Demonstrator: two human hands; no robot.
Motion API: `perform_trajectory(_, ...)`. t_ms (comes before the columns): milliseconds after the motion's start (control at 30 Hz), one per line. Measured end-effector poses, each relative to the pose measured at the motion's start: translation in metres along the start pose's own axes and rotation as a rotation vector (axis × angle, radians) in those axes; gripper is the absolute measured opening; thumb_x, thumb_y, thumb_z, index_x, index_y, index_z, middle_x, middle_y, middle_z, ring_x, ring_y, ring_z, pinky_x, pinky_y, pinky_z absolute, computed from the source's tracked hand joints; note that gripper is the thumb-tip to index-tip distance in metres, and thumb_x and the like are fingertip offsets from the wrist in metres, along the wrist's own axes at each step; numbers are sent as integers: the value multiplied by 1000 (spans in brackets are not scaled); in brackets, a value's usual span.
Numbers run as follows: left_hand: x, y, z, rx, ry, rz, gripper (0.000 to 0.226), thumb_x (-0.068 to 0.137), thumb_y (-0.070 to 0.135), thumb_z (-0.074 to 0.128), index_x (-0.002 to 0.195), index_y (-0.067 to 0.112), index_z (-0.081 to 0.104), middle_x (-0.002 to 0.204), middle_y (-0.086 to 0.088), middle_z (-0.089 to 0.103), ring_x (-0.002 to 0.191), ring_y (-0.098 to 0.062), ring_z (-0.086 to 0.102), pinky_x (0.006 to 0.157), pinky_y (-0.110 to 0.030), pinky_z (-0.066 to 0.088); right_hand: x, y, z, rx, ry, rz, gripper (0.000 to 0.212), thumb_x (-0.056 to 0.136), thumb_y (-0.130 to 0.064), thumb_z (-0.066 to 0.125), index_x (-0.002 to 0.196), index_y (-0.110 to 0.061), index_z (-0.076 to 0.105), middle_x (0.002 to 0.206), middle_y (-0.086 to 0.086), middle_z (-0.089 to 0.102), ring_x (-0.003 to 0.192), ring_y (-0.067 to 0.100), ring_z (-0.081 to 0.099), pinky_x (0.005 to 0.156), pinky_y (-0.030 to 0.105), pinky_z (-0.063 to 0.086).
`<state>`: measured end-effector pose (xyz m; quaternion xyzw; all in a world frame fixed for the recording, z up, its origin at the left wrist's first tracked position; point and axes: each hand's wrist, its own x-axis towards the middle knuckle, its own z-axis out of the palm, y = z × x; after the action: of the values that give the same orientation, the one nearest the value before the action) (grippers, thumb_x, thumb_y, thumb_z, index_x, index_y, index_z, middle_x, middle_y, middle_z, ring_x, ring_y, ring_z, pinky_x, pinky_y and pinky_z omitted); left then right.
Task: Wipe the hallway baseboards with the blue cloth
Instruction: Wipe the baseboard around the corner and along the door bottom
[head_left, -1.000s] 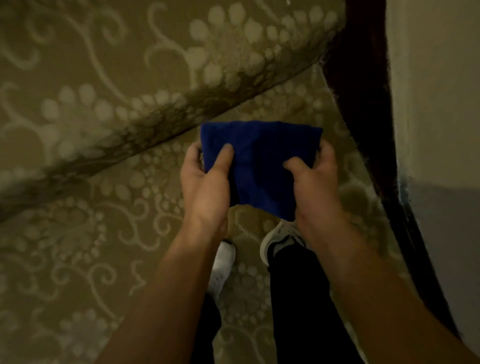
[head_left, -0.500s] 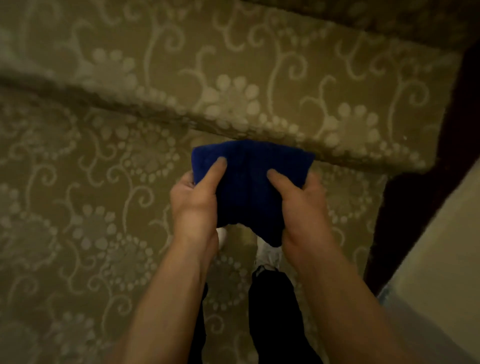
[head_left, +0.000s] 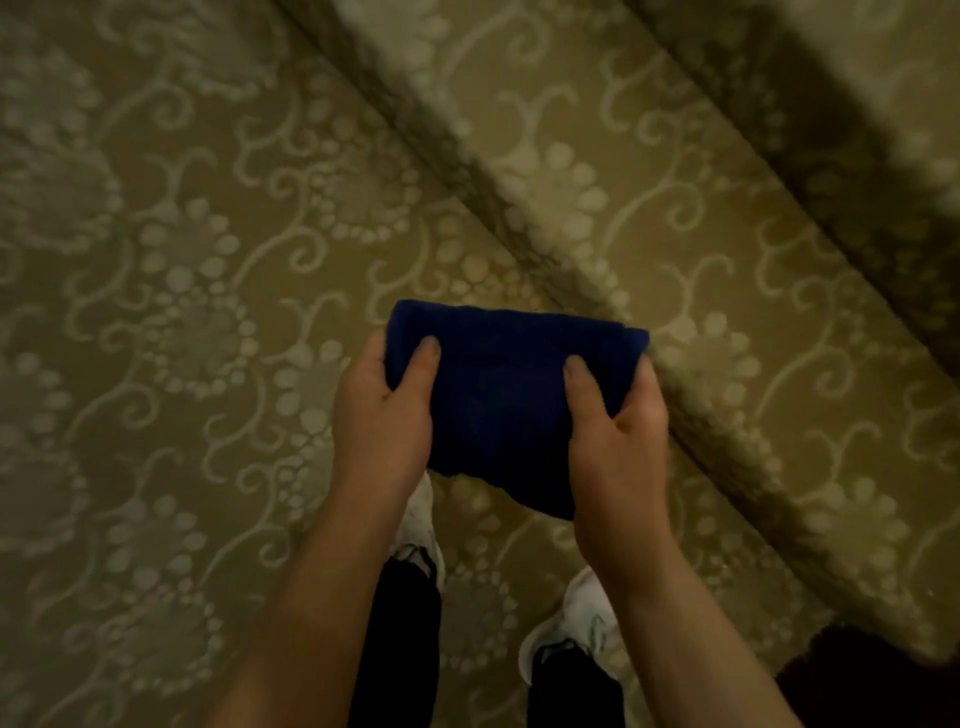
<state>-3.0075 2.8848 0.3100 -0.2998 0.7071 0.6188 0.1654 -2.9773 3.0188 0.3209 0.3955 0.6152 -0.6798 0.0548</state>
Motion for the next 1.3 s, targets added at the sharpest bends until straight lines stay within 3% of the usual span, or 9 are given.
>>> perform_trajectory(133,48,39,-62,-167,127,-66,11,95,32,60,91,41,63,98,15,71,91,-7,68,75,-30,56,19,-37,88,-97,-146,114,18,96,-22,60,112,-29,65,110,-1,73,102,18,70,94,48,55)
perform_trajectory(267,92,70,-111,-295,229,-112,8,93,32,63,97,37,67,101,10,74,94,-11,71,78,-34,58,42,-75,171,-151,-264,144,17,94,-19,63,110,-23,67,103,3,75,95,24,73,88,51,58)
perform_trajectory(433,151,103,-156,-277,286,-62,8,96,34,58,95,37,66,95,13,73,88,-6,70,75,-28,55,75,-106,257,-120,-351,226,17,94,-17,63,110,-19,67,101,6,77,93,25,74,86,52,58)
perform_trajectory(500,179,115,-170,-298,323,-91,9,96,35,58,95,36,67,95,11,73,89,-10,71,77,-32,56,92,-116,286,-61,-396,327,22,95,-17,61,116,-15,67,102,9,77,92,28,74,83,47,60)
perform_trajectory(633,242,134,-189,-365,376,-177,12,96,36,56,95,33,68,98,9,73,90,-10,71,75,-31,56,141,-128,344,-73,-424,379,18,96,-14,60,111,-11,69,93,8,78,80,21,76,59,30,60)
perform_trajectory(767,313,164,-204,-402,410,-259,12,96,35,57,94,34,68,101,9,74,90,-10,72,72,-27,54,198,-148,409,-166,-432,369,13,95,-14,61,106,-16,68,92,4,78,76,16,75,59,28,59)
perform_trajectory(900,385,212,-216,-443,364,-345,24,95,34,59,114,25,69,106,5,75,94,-13,73,77,-30,56,245,-185,469,-257,-450,305,11,95,-17,62,101,-23,68,88,-3,77,76,12,74,57,25,57)
perform_trajectory(1133,491,280,-251,-542,343,-354,8,94,31,62,91,30,70,91,4,78,83,-13,75,72,-31,57,309,-241,578,-273,-474,275,18,95,-16,61,111,-19,68,102,4,77,92,20,74,82,40,60)
perform_trajectory(1300,575,301,-275,-578,404,-370,10,94,26,62,100,24,70,94,0,77,82,-16,74,68,-31,56,356,-259,659,-321,-469,237,19,95,-12,61,112,-13,68,105,10,76,97,26,73,89,43,57)
